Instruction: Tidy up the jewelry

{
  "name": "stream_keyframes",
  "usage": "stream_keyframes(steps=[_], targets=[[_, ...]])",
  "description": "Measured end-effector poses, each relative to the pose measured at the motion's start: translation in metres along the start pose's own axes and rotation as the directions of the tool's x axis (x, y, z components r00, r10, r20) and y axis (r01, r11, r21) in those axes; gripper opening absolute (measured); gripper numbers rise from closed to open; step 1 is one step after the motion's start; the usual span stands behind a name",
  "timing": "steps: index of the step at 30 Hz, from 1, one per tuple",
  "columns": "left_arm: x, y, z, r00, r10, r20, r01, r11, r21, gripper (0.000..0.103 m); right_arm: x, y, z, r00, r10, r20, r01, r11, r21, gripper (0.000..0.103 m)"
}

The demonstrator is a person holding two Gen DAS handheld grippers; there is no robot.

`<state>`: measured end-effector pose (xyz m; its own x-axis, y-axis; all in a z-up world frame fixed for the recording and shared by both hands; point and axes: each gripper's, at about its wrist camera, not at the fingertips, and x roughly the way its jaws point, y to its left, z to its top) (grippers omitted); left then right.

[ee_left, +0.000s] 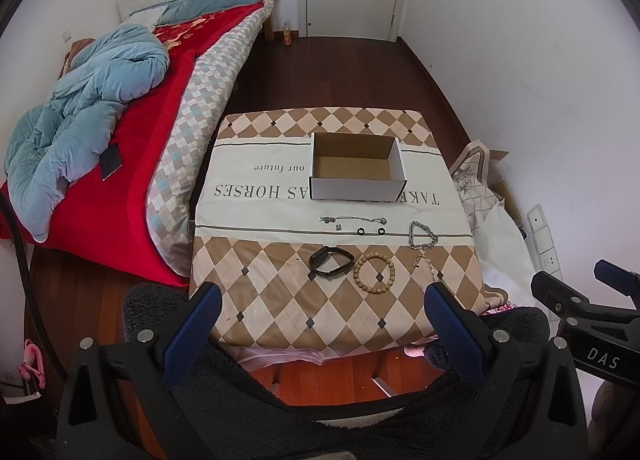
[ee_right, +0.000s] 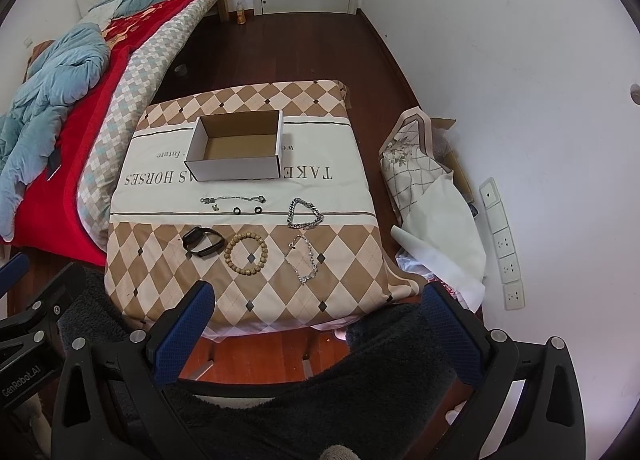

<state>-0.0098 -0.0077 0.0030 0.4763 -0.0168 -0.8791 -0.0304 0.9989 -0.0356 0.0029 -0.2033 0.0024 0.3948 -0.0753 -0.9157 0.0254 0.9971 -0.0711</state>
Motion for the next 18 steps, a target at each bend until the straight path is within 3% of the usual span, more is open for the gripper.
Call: stream_keyframes(steps=[18], targets=[[0.0021,0.001,0.002,1.0,-0.004,-0.017,0.004,1.0,-0.006,0.103,0.0026,-0.0006,-0.0004,1.0,-0.001,-0.006,0.001,1.0,0.003,0.103]])
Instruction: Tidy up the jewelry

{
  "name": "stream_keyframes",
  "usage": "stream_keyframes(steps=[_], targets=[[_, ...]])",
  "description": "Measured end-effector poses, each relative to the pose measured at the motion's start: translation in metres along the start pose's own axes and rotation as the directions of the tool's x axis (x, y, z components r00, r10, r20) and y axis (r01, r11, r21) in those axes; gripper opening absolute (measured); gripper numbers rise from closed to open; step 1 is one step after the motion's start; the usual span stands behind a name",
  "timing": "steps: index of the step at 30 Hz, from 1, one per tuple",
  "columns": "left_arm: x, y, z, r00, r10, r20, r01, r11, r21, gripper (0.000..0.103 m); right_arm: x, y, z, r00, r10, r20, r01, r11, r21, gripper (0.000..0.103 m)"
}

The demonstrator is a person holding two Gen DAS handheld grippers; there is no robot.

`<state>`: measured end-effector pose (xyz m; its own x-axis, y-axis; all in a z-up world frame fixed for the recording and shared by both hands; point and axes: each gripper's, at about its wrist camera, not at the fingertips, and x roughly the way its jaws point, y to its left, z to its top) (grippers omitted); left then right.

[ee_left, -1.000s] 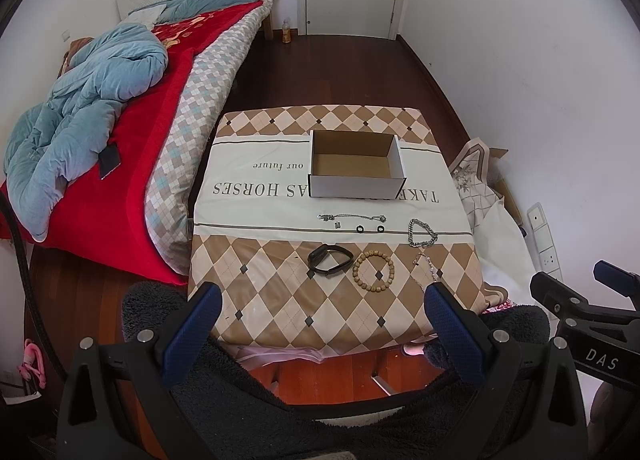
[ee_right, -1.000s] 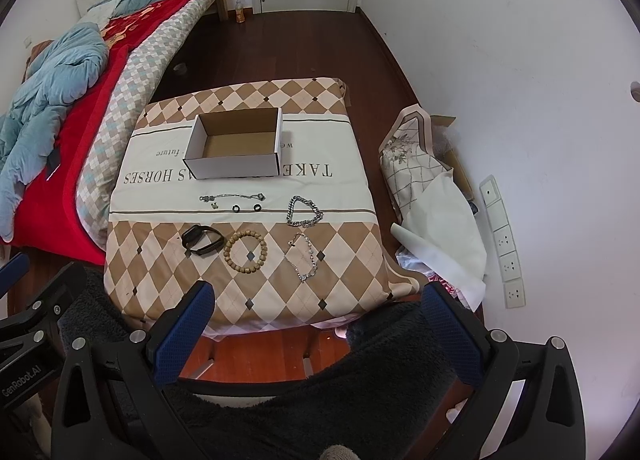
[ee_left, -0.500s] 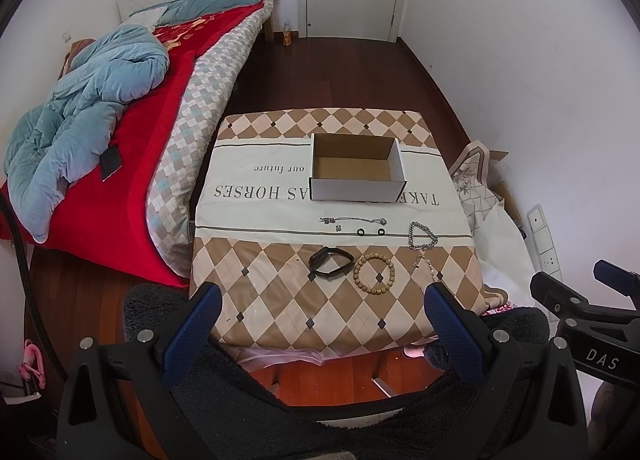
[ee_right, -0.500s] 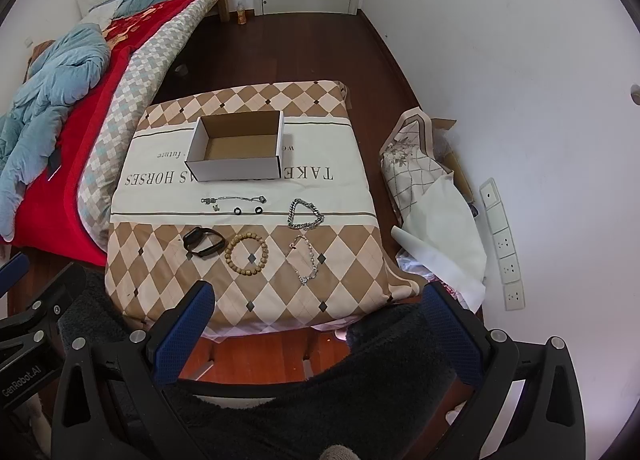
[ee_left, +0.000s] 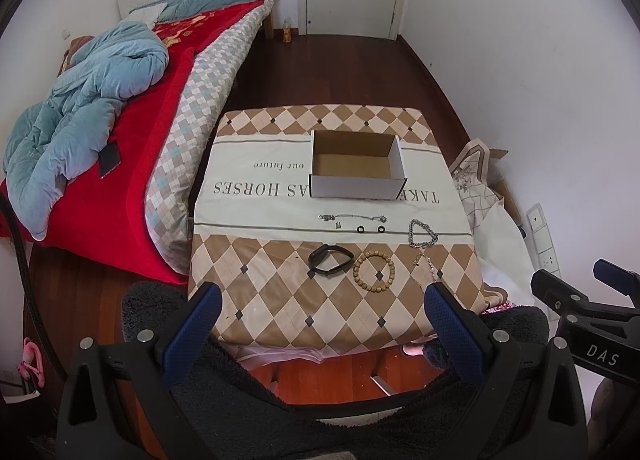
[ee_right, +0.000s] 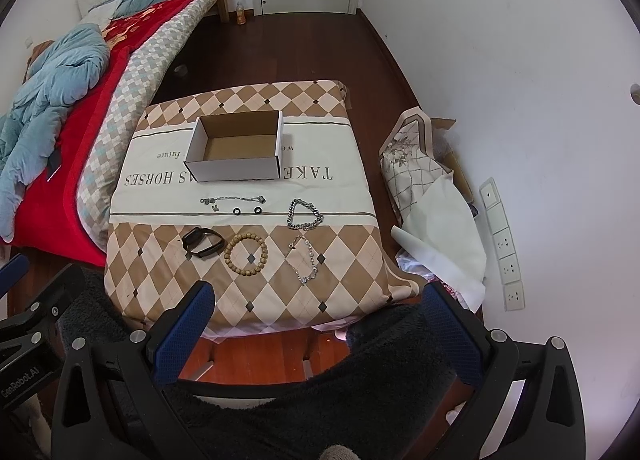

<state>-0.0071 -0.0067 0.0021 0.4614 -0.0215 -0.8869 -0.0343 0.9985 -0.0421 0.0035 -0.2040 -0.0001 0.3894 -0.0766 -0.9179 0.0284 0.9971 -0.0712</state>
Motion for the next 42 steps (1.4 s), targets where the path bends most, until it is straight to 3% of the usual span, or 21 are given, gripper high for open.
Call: stream_keyframes(steps=[4,11,18,24,29,35,39,40,41,42], targets=[[0.013,0.011,0.01,0.999,0.038,0.0,-0.038,0.999,-0.015,0.103,0.011,-0.007,0.007,1.0,-0.003,-0.011,0.003,1.0,0.012,0.103],[0.067,0.036,0.029,0.985,0.174,0.012,-0.174,0.985,-0.007,0.103,0.067,-0.016,0.026,0.998,-0.014,-0.064,0.017,0.999,0.044,0.103],[0.144,0.05,0.039,0.967,0.242,-0.083,-0.239,0.97,0.045,0.103,0.15,-0.016,0.042,0.986,-0.003,-0.166,0.009,0.999,0.038,0.102],[0.207,0.046,0.038,0.948,0.258,-0.184,-0.236,0.962,0.136,0.103,0.223,-0.012,0.043,0.962,-0.019,-0.271,0.027,0.999,0.025,0.091],[0.254,0.035,0.029,0.936,0.231,-0.265,-0.175,0.96,0.217,0.102,0.27,-0.006,0.036,0.932,0.051,-0.36,-0.036,0.998,0.048,0.084],[0.293,0.021,0.017,0.92,0.189,-0.342,-0.103,0.961,0.255,0.07,0.305,0.02,0.032,0.91,0.094,-0.404,-0.089,0.996,0.031,0.074],[0.303,0.014,0.011,0.918,0.166,-0.36,-0.073,0.963,0.258,0.062,0.321,0.038,0.031,0.903,0.111,-0.415,-0.115,0.993,0.016,0.07],[0.306,0.013,0.01,0.918,0.163,-0.361,-0.07,0.963,0.259,0.053,0.325,0.042,0.031,0.902,0.112,-0.418,-0.117,0.993,0.012,0.07],[0.308,0.012,0.009,0.918,0.156,-0.364,-0.061,0.964,0.258,0.036,0.33,0.048,0.031,0.9,0.114,-0.42,-0.123,0.992,0.007,0.068],[0.311,0.012,0.006,0.913,0.152,-0.378,-0.056,0.965,0.255,0.028,0.333,0.052,0.03,0.899,0.114,-0.423,-0.126,0.992,0.0,0.068]])
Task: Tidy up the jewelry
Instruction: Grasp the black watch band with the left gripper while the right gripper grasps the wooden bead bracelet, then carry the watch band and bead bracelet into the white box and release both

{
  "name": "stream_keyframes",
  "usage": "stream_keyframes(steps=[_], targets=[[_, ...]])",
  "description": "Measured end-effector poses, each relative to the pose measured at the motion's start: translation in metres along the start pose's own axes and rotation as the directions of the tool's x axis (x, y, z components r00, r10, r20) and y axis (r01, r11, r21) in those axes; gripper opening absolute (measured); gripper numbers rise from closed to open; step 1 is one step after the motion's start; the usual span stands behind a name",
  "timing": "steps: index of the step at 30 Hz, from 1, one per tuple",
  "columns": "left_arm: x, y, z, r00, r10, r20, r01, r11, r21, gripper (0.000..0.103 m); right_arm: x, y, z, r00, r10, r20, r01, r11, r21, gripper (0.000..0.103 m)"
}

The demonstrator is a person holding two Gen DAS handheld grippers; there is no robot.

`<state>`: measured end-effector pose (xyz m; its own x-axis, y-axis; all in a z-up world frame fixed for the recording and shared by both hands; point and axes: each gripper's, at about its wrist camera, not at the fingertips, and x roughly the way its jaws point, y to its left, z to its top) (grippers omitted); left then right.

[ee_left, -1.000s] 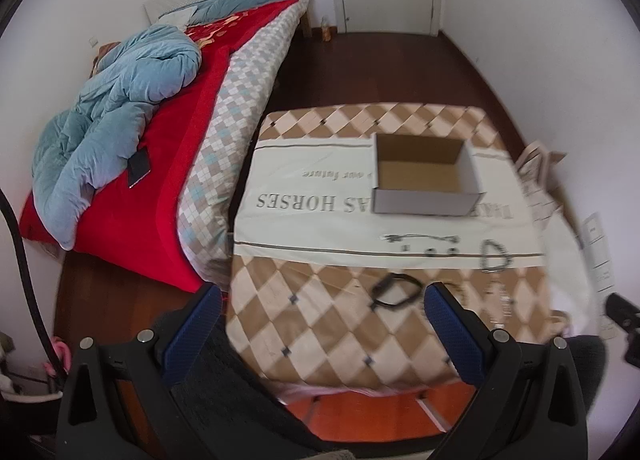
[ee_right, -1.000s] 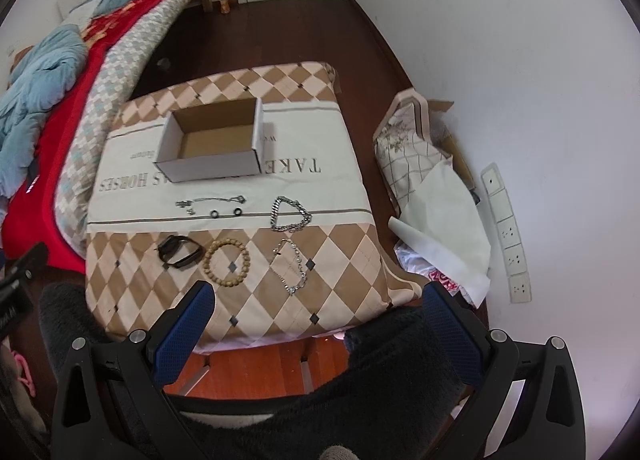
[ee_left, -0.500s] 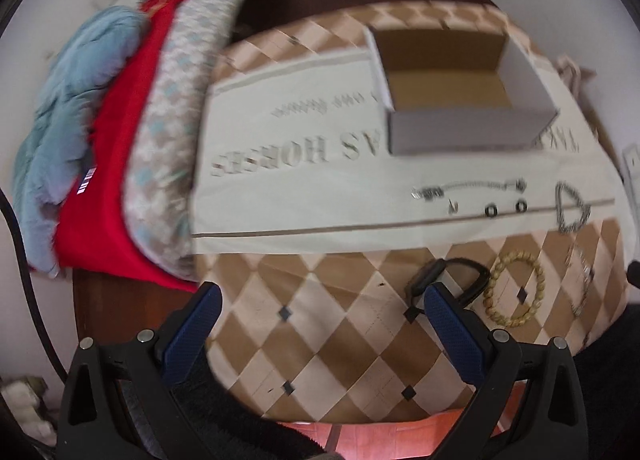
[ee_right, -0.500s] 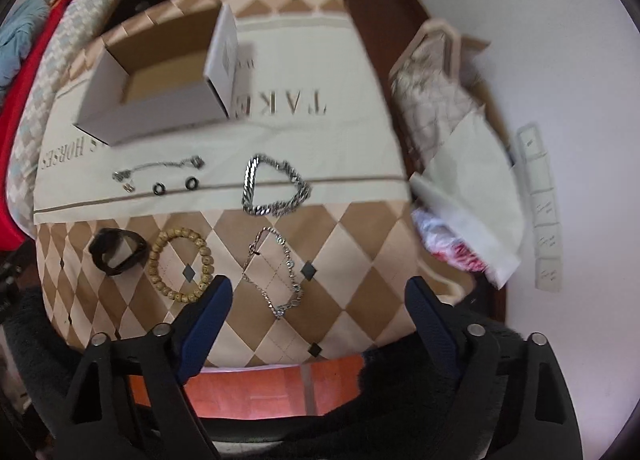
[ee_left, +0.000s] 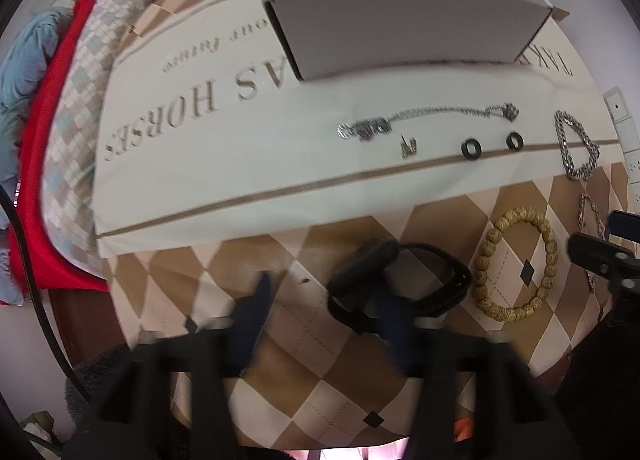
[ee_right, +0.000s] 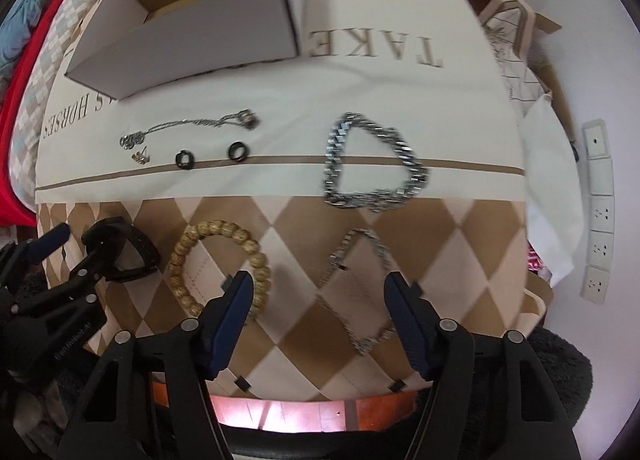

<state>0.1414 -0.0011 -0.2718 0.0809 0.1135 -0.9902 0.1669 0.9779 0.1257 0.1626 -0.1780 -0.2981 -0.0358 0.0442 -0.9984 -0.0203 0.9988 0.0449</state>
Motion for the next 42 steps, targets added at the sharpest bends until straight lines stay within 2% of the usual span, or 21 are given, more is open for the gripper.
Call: stream_keyframes(steps=[1,2,8,10,13,14,15,17,23,30,38,42], targets=[[0.002,0.0,-0.001,1.0,-0.004,-0.004,0.004,1.0,0.0,0.016,0.003,0.002,0.0,1.0,-0.002,-0.004,0.002,1.0,-0.004,0.067],[0.004,0.001,-0.002,1.0,-0.007,-0.002,0.007,1.0,0.0,0.012,0.007,0.005,0.001,1.0,-0.004,-0.009,0.004,1.0,-0.01,0.066],[0.004,0.016,-0.009,0.999,0.034,0.034,-0.033,0.999,-0.029,0.008,0.022,0.022,0.0,0.999,-0.04,-0.026,0.039,0.998,-0.047,0.056],[0.005,0.025,-0.01,0.998,0.056,0.039,-0.054,0.997,-0.049,0.008,0.021,0.028,-0.003,0.998,-0.062,-0.005,0.061,0.995,-0.075,0.054],[0.007,0.038,-0.009,0.997,0.07,0.045,-0.066,0.995,-0.079,0.008,0.021,0.035,-0.003,0.998,-0.059,0.016,0.06,0.993,-0.098,0.046],[0.007,0.041,-0.009,0.996,0.071,0.045,-0.067,0.994,-0.088,0.008,0.02,0.036,-0.004,0.998,-0.059,0.033,0.062,0.993,-0.104,0.037],[0.008,0.044,-0.008,0.997,0.071,0.042,-0.066,0.993,-0.097,0.008,0.019,0.036,-0.004,0.997,-0.062,0.051,0.067,0.992,-0.111,0.022],[0.003,0.051,-0.008,0.997,0.071,0.039,-0.066,0.991,-0.113,0.008,0.014,0.033,-0.007,0.996,-0.069,0.058,0.076,0.99,-0.119,0.009],[-0.005,0.06,0.001,0.991,0.105,0.082,-0.094,0.987,-0.131,0.006,0.012,0.037,0.002,0.992,-0.103,0.075,0.116,0.974,-0.196,0.009],[-0.007,0.067,0.002,0.991,0.095,0.098,-0.078,0.982,-0.171,0.006,0.011,0.057,0.01,0.982,-0.169,0.086,0.186,0.951,-0.248,0.01],[-0.007,0.056,-0.005,0.994,0.06,0.094,-0.042,0.983,-0.179,0.006,0.006,0.065,0.002,0.977,-0.165,0.134,0.19,0.958,-0.212,0.01],[-0.015,0.053,-0.005,0.993,0.041,0.107,-0.021,0.984,-0.177,0.006,0.001,0.054,-0.001,0.985,-0.1,0.137,0.12,0.982,-0.148,0.009]])
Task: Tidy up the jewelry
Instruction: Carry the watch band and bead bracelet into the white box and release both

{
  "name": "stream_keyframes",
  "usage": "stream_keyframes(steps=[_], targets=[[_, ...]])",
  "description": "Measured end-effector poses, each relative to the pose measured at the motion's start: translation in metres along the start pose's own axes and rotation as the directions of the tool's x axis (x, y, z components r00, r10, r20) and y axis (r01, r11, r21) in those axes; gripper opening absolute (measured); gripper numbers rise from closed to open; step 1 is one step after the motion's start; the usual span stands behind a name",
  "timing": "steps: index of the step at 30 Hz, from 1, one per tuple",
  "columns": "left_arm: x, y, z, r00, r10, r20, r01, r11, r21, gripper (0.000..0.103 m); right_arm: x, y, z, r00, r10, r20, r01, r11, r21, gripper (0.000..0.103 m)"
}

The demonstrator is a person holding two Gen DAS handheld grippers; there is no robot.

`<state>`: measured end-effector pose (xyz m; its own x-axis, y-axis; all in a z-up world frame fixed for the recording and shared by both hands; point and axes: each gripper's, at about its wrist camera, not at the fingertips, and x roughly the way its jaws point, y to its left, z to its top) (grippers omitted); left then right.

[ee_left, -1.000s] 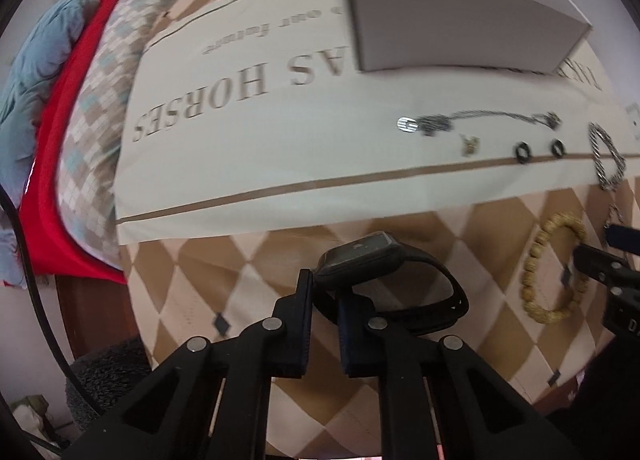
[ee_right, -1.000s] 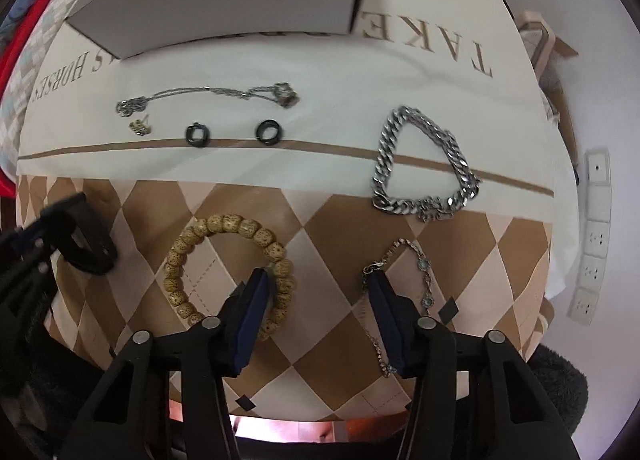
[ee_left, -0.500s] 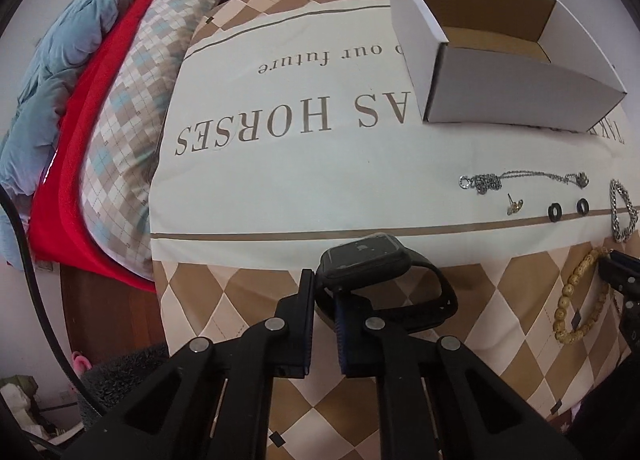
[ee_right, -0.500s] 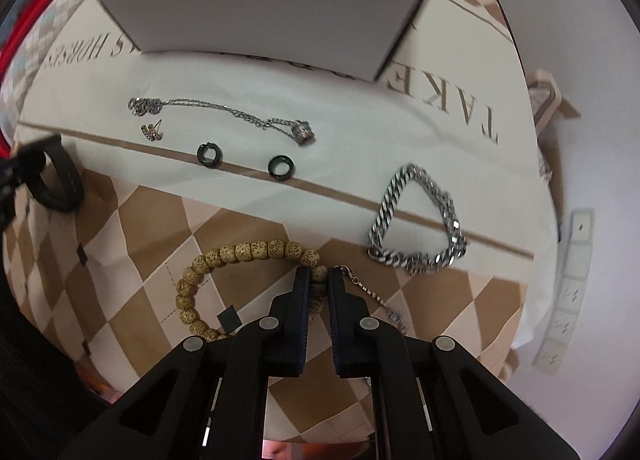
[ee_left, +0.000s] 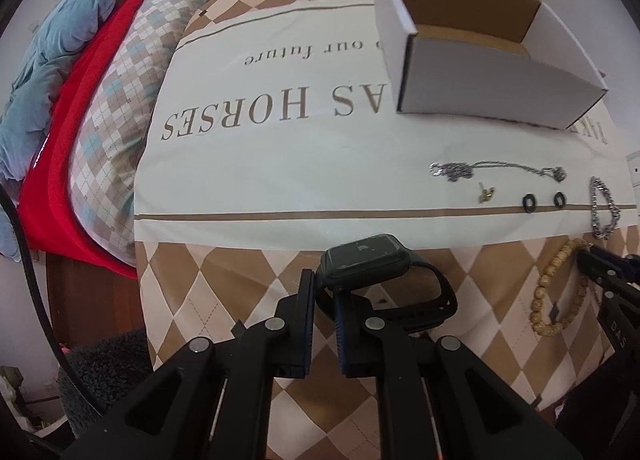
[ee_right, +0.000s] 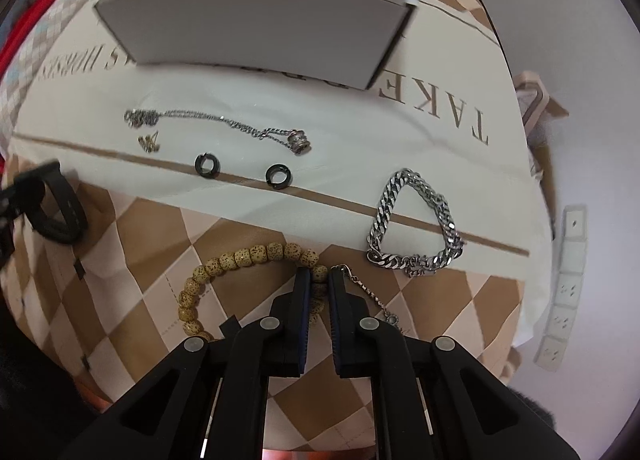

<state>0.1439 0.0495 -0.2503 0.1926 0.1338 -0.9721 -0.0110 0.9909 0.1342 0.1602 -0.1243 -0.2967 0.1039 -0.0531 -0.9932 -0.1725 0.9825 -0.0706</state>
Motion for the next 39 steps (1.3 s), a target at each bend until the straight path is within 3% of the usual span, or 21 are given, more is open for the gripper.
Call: stream_keyframes(steps=[5,10,21,27,33,39], targets=[[-0.029,0.003,0.008,0.998,-0.02,0.061,0.021,1.0,-0.019,0.006,-0.027,-0.013,-0.004,0.991,0.098,0.088,-0.107,0.988,0.106,0.009],[-0.072,0.004,0.028,0.987,-0.044,0.153,0.048,0.999,-0.023,0.006,-0.069,-0.022,0.0,0.972,0.135,0.194,-0.162,0.978,0.129,0.009],[-0.139,0.0,0.101,0.948,-0.106,0.302,0.12,0.992,-0.027,0.006,-0.173,-0.061,0.064,0.896,0.161,0.414,-0.231,0.965,0.123,0.009],[-0.125,-0.011,0.142,0.95,-0.123,0.287,0.137,0.99,-0.028,0.006,-0.176,-0.074,0.109,0.886,0.196,0.42,-0.267,0.956,0.117,0.009],[-0.089,-0.023,0.167,0.967,-0.133,0.215,0.139,0.99,-0.013,0.006,-0.138,-0.082,0.144,0.9,0.237,0.366,-0.302,0.944,0.131,0.009],[-0.058,-0.032,0.18,0.974,-0.185,0.129,0.189,0.982,-0.018,0.006,-0.097,-0.092,0.164,0.902,0.312,0.298,-0.37,0.915,0.16,0.009]])
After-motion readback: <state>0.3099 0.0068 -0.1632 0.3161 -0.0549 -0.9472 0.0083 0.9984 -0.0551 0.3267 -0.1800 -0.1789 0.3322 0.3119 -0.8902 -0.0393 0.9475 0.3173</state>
